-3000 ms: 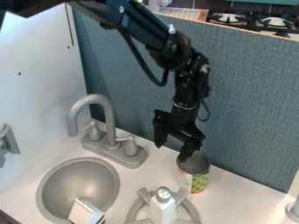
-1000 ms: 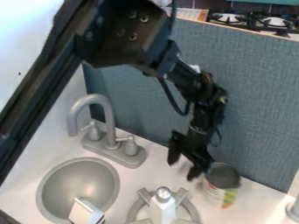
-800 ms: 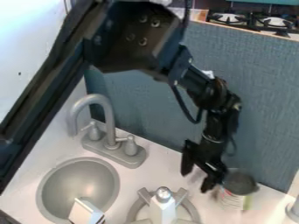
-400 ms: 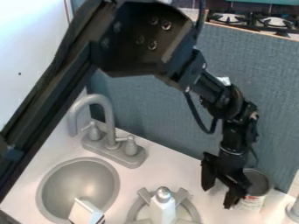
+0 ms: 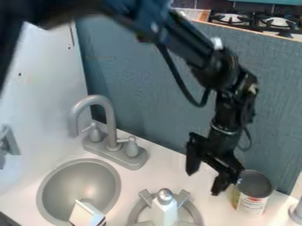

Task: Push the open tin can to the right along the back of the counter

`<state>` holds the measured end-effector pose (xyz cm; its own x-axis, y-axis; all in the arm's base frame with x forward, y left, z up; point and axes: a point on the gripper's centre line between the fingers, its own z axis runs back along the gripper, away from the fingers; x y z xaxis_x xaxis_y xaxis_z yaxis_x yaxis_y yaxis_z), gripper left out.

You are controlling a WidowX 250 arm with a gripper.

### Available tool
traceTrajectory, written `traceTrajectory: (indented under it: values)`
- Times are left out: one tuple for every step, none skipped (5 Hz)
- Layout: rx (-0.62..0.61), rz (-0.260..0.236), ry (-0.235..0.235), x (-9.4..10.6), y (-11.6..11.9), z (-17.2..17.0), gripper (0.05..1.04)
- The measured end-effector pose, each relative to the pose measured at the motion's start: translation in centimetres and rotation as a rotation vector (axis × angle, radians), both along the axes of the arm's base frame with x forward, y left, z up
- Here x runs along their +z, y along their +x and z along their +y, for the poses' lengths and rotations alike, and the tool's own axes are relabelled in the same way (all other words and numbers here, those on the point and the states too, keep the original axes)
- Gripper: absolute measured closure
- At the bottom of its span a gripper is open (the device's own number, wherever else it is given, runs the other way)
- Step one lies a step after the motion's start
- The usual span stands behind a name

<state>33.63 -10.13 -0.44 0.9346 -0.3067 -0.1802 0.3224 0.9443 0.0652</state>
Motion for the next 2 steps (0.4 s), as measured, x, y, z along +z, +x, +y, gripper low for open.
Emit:
traceTrajectory:
  values:
    - [0.011, 0.045, -0.023, 1.8, -4.0, -0.3, 0.085]
    - [-0.014, 0.074, -0.048, 1.3, -8.7, -1.5, 0.085]
